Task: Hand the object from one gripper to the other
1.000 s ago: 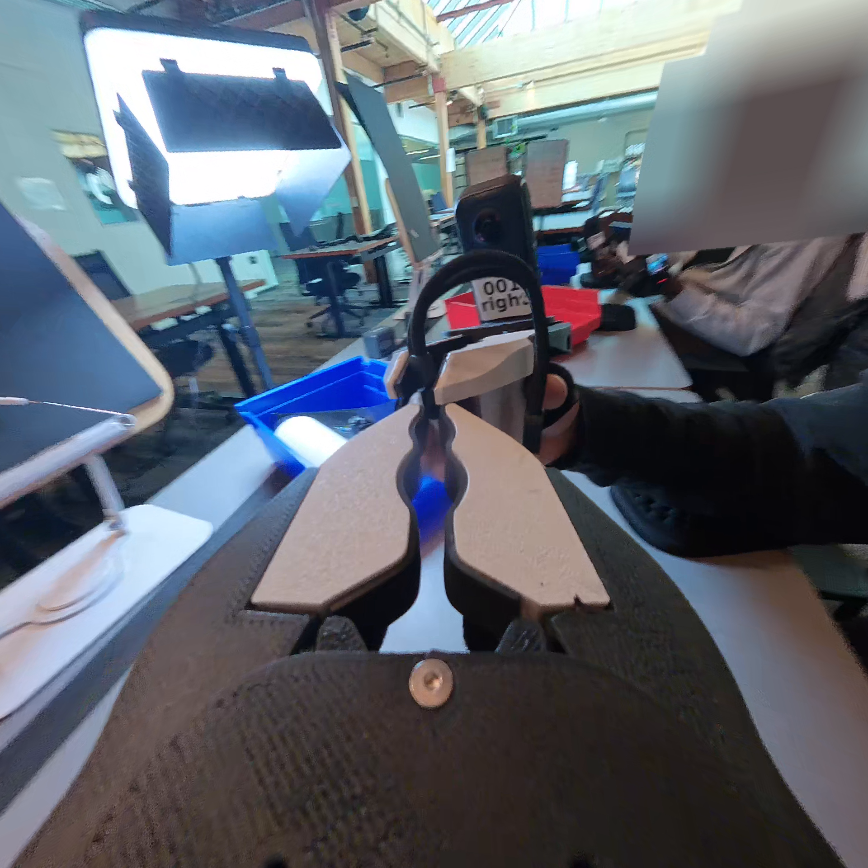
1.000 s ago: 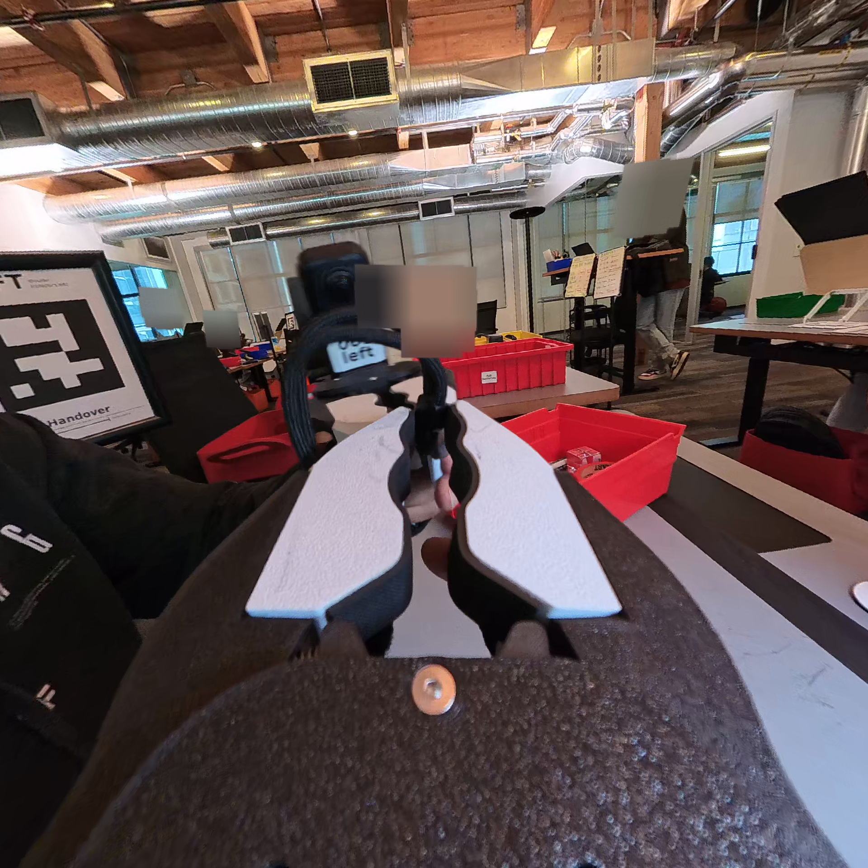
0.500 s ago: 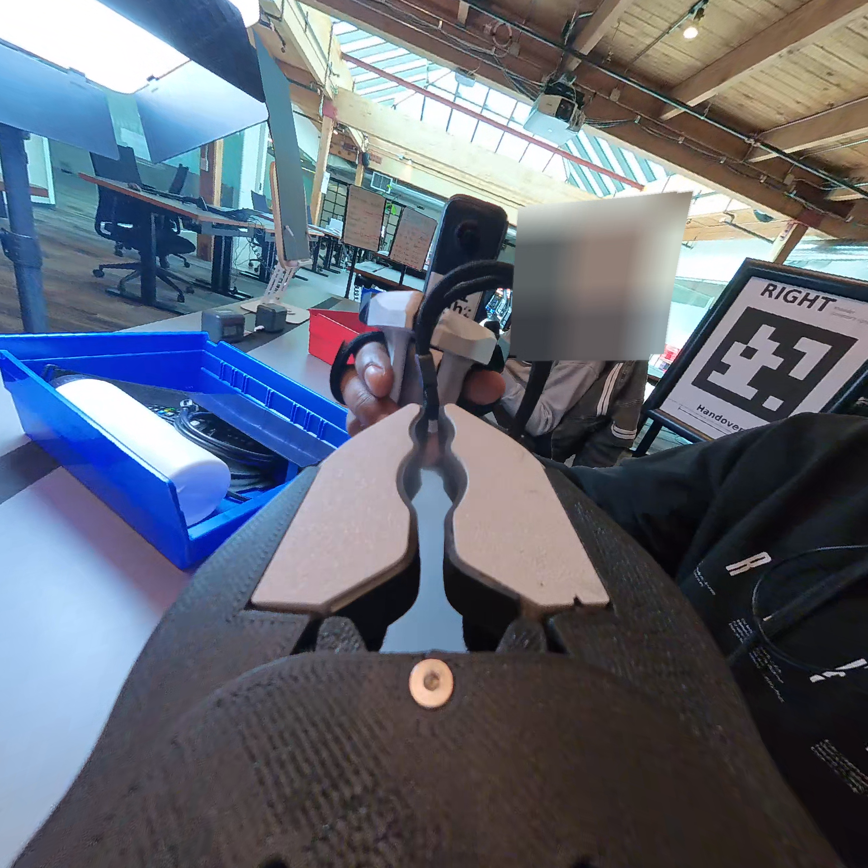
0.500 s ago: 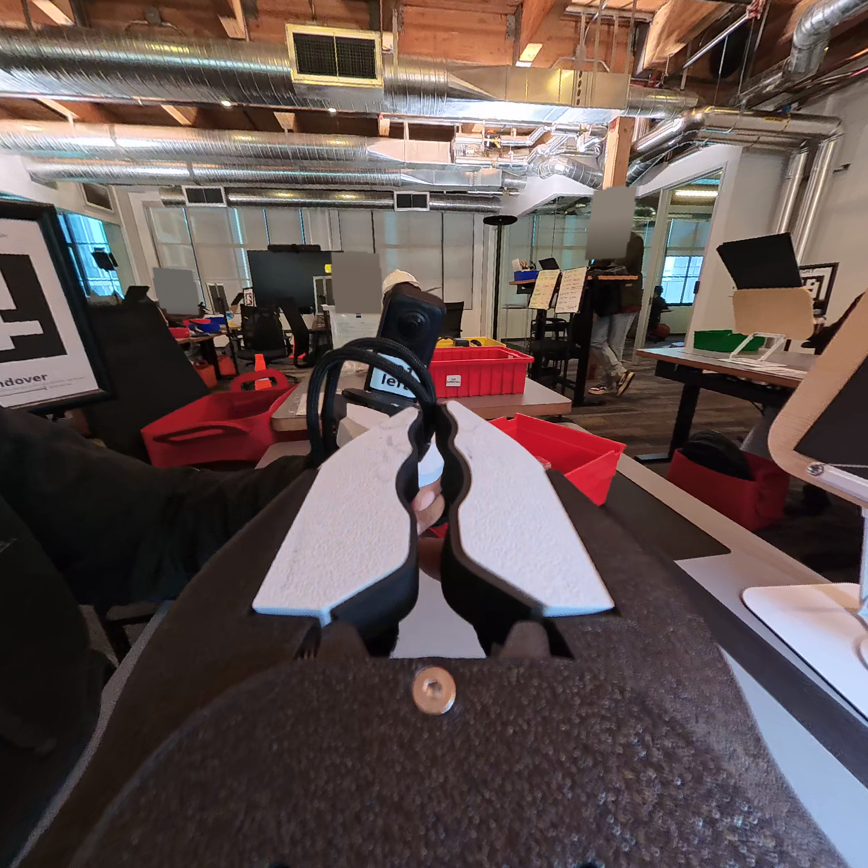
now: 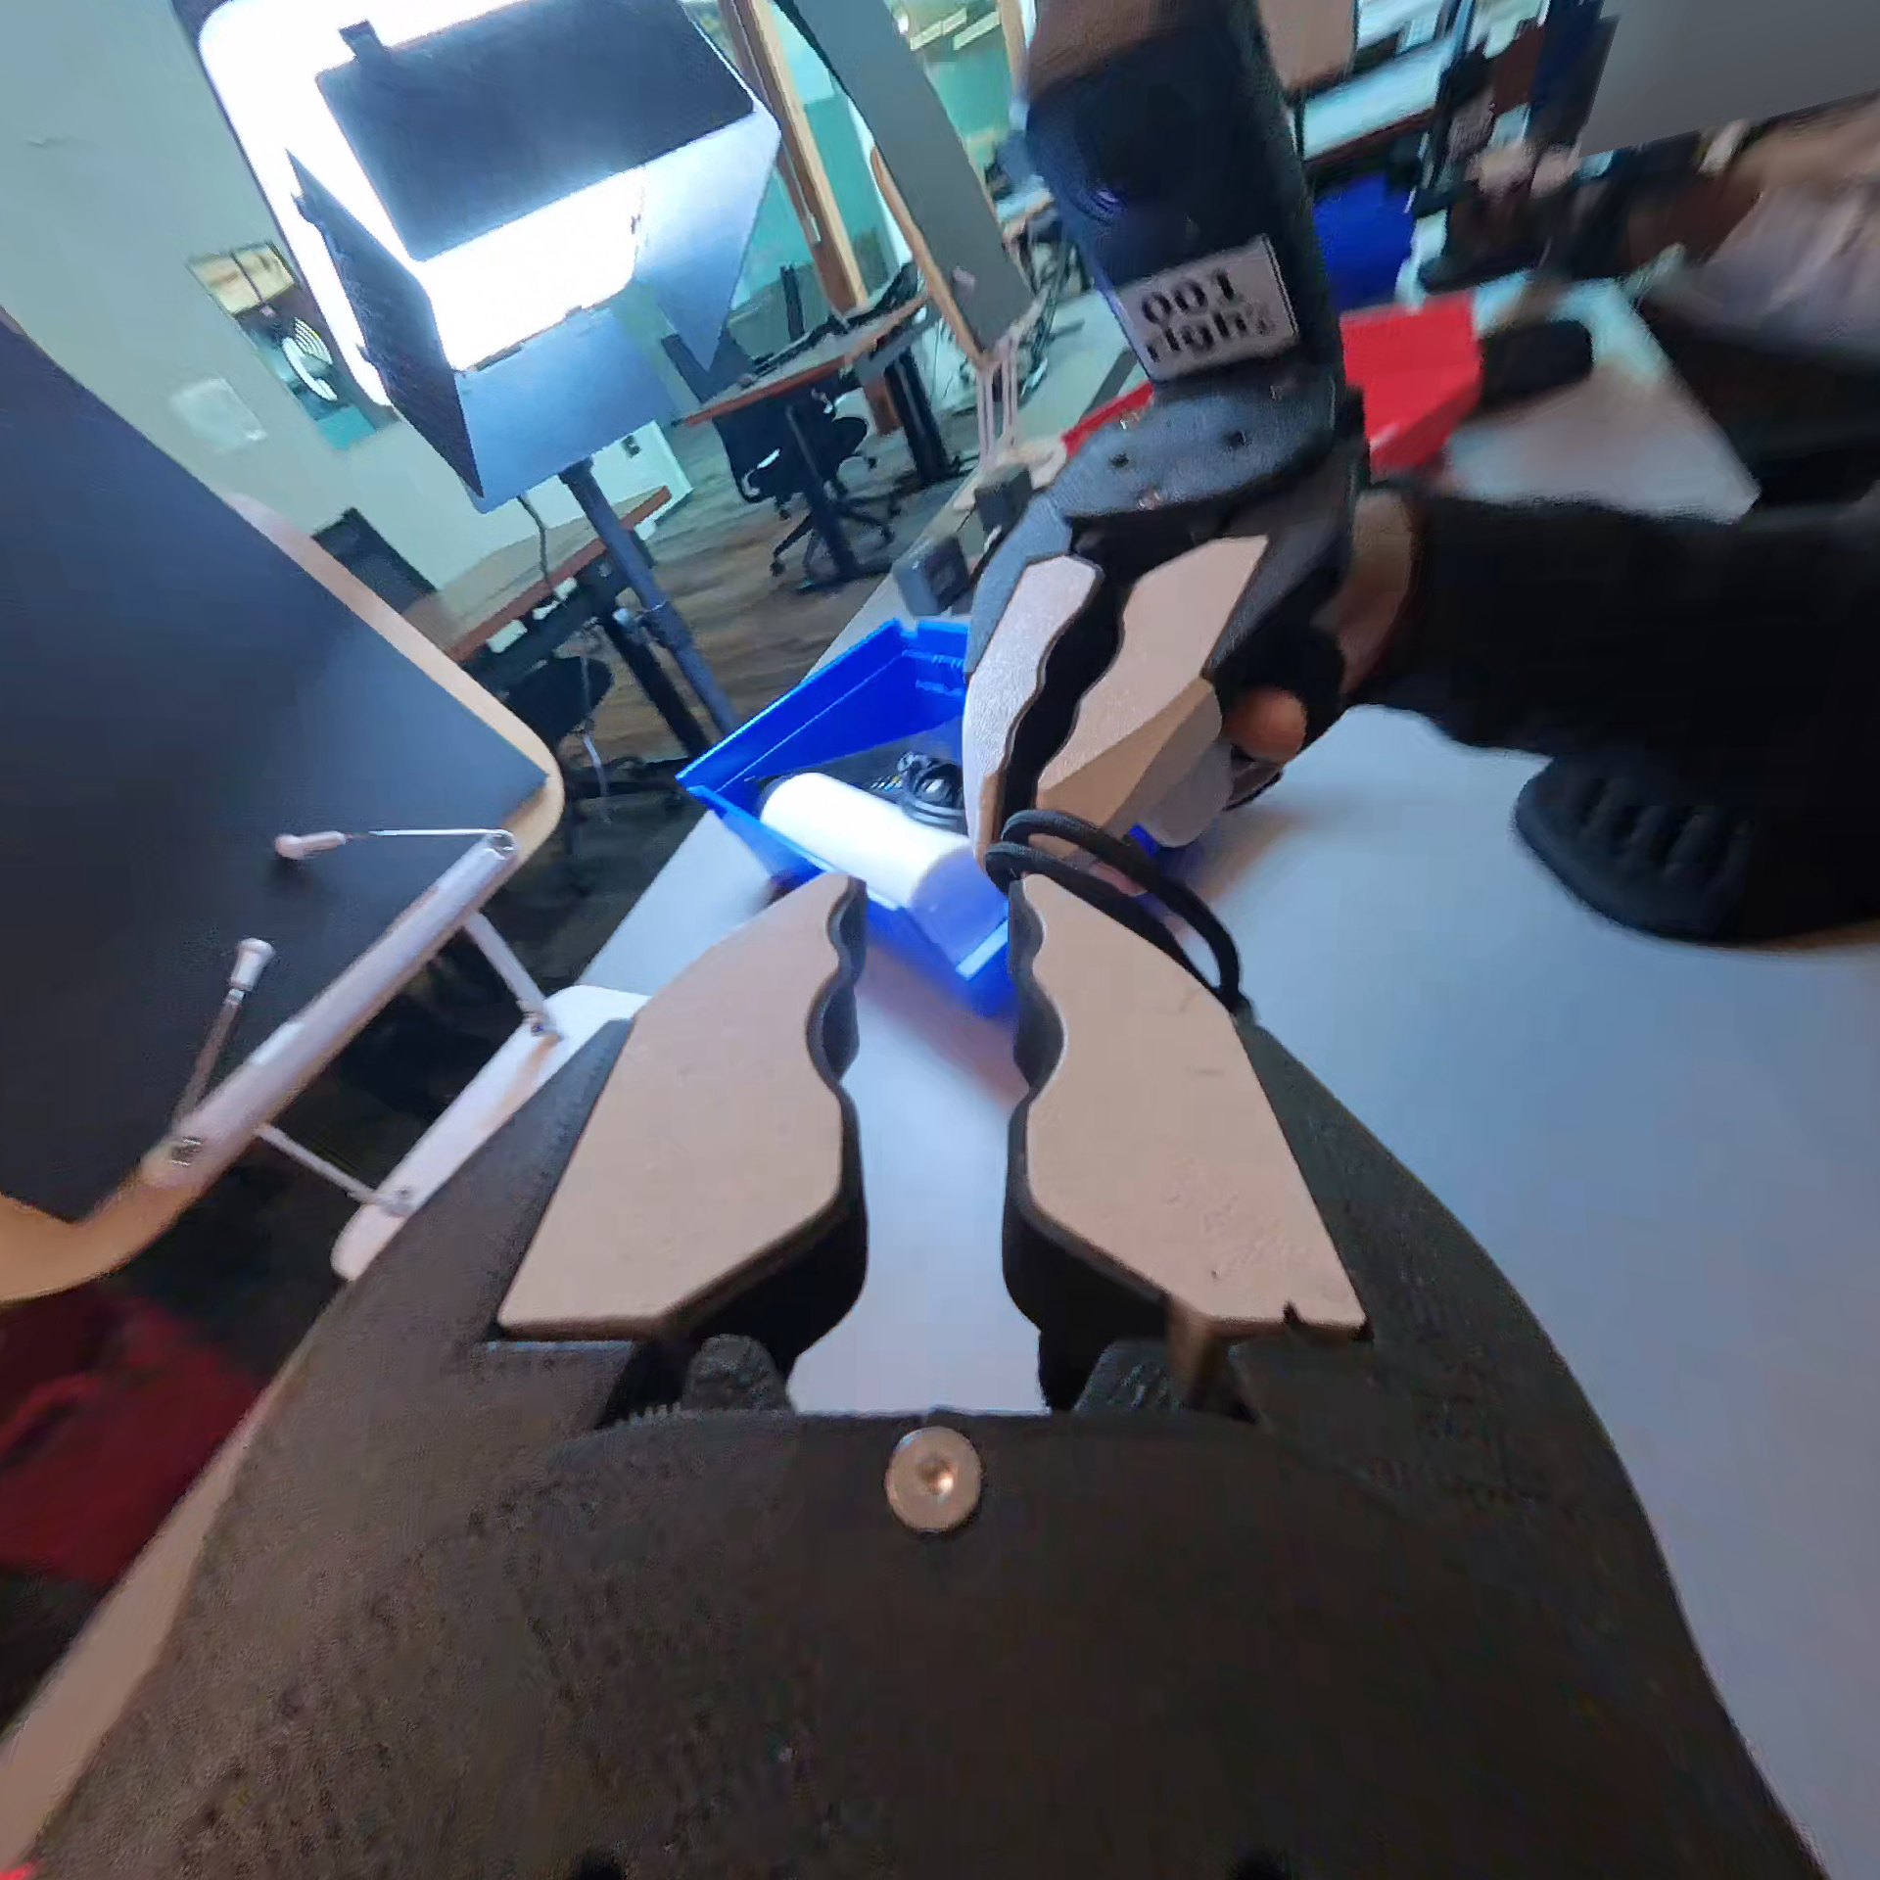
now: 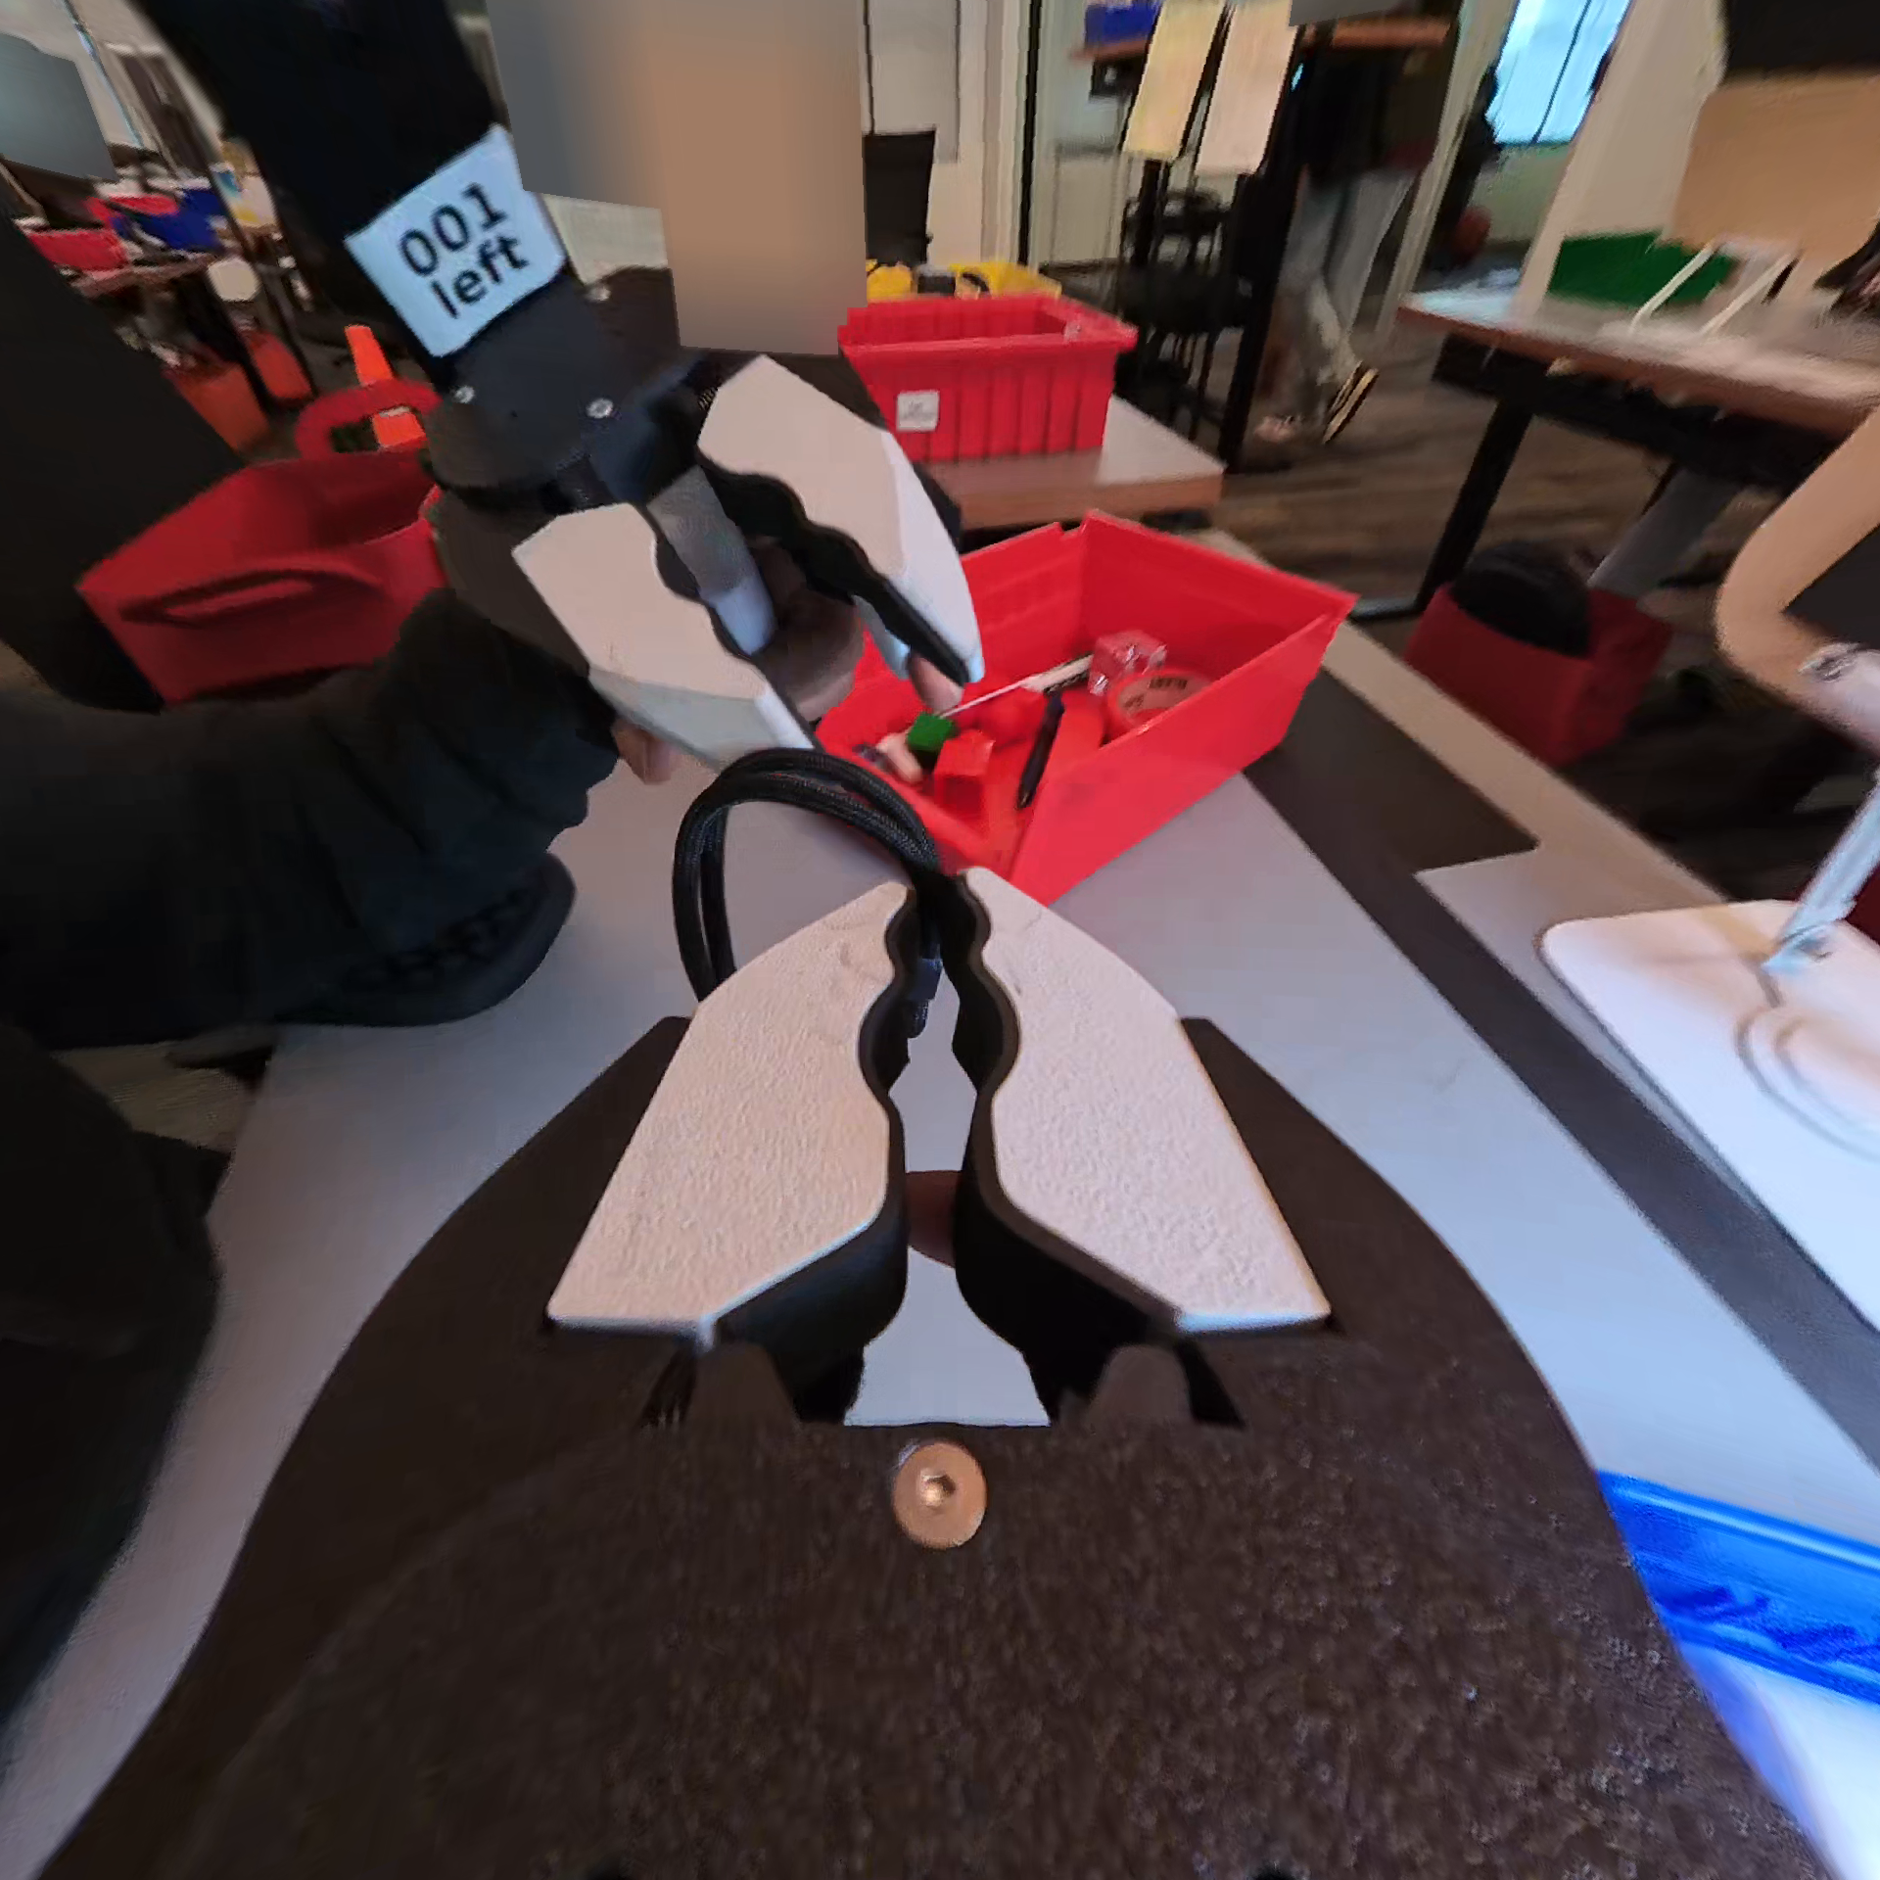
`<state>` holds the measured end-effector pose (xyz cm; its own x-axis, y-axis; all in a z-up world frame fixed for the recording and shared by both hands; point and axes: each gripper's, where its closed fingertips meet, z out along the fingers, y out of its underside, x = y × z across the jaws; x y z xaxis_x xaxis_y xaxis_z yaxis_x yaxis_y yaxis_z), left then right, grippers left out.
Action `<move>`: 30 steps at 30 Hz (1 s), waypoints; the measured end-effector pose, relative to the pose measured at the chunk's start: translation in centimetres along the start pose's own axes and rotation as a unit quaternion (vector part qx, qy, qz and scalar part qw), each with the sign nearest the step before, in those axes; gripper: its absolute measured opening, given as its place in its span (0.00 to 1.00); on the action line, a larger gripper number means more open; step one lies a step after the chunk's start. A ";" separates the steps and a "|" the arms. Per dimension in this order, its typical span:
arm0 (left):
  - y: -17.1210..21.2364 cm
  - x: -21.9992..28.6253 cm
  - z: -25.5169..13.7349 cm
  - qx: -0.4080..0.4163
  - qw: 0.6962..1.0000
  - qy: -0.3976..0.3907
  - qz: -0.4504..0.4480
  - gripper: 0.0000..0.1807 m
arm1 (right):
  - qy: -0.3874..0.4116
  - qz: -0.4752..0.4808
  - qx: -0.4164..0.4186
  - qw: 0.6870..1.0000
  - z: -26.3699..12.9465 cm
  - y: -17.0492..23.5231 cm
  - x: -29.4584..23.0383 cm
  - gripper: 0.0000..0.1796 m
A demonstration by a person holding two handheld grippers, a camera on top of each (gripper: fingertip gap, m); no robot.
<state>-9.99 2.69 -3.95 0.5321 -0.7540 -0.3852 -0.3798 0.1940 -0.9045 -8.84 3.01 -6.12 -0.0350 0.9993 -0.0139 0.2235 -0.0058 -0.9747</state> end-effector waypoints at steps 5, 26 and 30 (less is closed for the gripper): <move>0.2 1.5 1.1 0.006 0.998 0.004 0.065 0.07 | -0.053 0.056 -0.012 0.997 0.6 0.8 -1.0 0.02; 5.2 -2.4 0.5 -0.021 0.968 0.059 -0.244 0.07 | 0.142 0.030 -0.119 0.982 -1.9 4.0 5.5 0.02; 4.9 0.3 2.4 -0.075 0.983 0.048 -0.163 0.10 | 0.150 0.011 -0.189 0.970 -0.8 6.5 5.3 0.01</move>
<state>-9.86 4.98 -8.94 0.5730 -0.8178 -0.0531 -0.3114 -0.1573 -0.9372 -6.75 8.32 -12.38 0.2456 0.9655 0.0861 0.5648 -0.0703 -0.8222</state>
